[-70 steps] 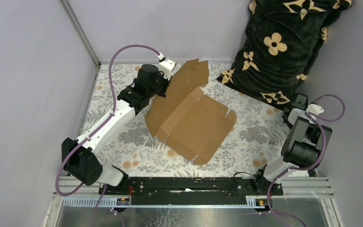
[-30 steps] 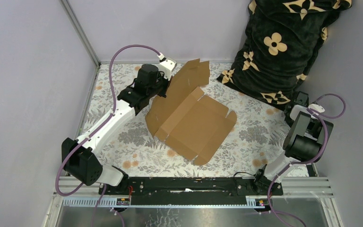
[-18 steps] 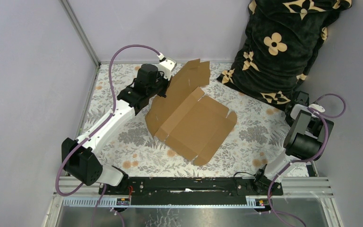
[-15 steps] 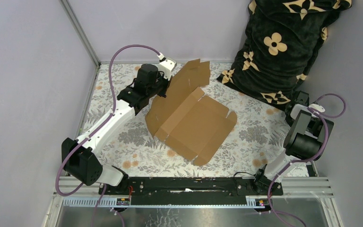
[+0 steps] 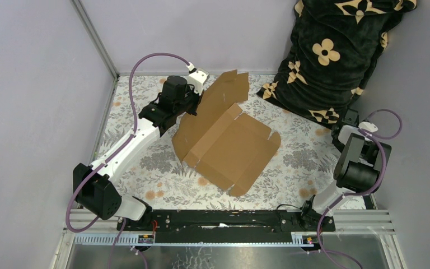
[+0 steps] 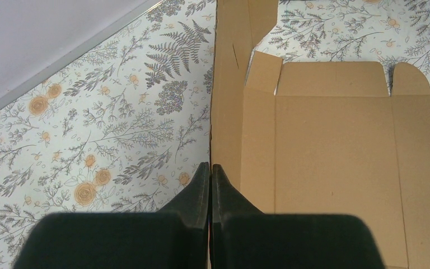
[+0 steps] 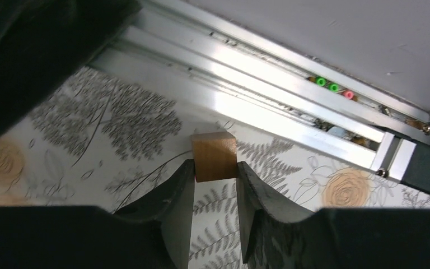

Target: Fold the paper box

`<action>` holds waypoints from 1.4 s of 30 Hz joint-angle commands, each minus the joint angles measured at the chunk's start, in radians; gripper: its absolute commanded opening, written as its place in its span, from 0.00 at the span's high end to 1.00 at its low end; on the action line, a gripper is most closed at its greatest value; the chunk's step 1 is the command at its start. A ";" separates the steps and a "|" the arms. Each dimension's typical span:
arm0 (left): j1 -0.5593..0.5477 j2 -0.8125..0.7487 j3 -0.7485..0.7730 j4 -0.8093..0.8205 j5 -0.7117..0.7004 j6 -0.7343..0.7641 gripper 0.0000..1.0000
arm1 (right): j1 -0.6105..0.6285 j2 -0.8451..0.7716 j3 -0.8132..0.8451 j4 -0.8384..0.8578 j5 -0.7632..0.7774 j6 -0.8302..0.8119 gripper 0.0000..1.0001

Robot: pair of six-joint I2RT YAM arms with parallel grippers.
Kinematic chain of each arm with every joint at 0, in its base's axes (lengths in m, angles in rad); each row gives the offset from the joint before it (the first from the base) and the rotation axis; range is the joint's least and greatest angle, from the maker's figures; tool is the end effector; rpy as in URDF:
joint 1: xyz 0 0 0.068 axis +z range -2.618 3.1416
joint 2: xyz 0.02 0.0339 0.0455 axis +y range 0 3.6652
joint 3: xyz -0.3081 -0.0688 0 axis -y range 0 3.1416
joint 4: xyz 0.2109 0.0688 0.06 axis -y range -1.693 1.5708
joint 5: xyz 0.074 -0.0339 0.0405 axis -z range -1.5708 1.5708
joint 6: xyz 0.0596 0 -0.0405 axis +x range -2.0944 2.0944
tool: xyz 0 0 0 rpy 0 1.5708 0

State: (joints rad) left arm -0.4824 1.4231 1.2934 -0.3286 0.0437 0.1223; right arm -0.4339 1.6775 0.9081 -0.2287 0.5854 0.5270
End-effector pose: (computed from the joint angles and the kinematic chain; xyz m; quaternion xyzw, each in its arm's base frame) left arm 0.2746 -0.1467 0.3914 0.2638 0.8071 -0.1128 0.5160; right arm 0.2702 -0.1615 0.2123 0.4968 0.7768 -0.2639 0.2830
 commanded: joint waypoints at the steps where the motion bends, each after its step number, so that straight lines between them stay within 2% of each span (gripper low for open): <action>1: 0.005 -0.026 0.019 0.059 0.019 -0.010 0.98 | 0.067 -0.037 -0.033 0.017 -0.010 -0.002 0.69; 6: 0.006 -0.020 0.022 0.057 0.015 -0.010 0.98 | 0.154 -0.046 0.008 0.000 -0.030 0.019 0.68; 13: 0.006 -0.012 0.026 0.045 -0.003 -0.003 0.98 | 0.348 -0.017 0.110 -0.042 -0.054 0.074 0.67; 15: 0.005 -0.012 0.025 0.040 -0.008 0.000 0.98 | 0.374 -0.012 0.127 -0.029 -0.088 0.064 0.64; 20: 0.006 -0.010 0.025 0.032 -0.025 0.003 0.97 | 0.386 -0.036 0.140 0.001 -0.167 0.017 0.50; 25: 0.005 -0.004 0.037 0.011 -0.040 0.007 0.98 | 0.386 -0.035 0.155 0.014 -0.288 -0.046 0.36; 28: 0.004 -0.003 0.049 -0.009 -0.039 0.002 0.97 | 0.388 -0.053 0.145 0.014 -0.336 -0.048 0.34; 33: -0.023 -0.005 0.067 -0.039 -0.110 0.004 0.97 | 0.410 -0.134 0.101 0.077 -0.513 -0.062 0.29; 37: -0.087 0.000 0.068 -0.056 -0.193 0.018 0.97 | 0.429 -0.204 0.088 0.096 -0.690 -0.081 0.27; 42: -0.161 0.006 0.044 -0.060 -0.287 0.024 0.97 | 0.514 -0.271 0.052 0.109 -0.856 -0.061 0.26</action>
State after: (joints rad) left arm -0.5972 1.4246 1.3266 -0.3866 -0.1356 0.1268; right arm 0.0284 1.4708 0.9886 -0.1619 -0.0704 0.4671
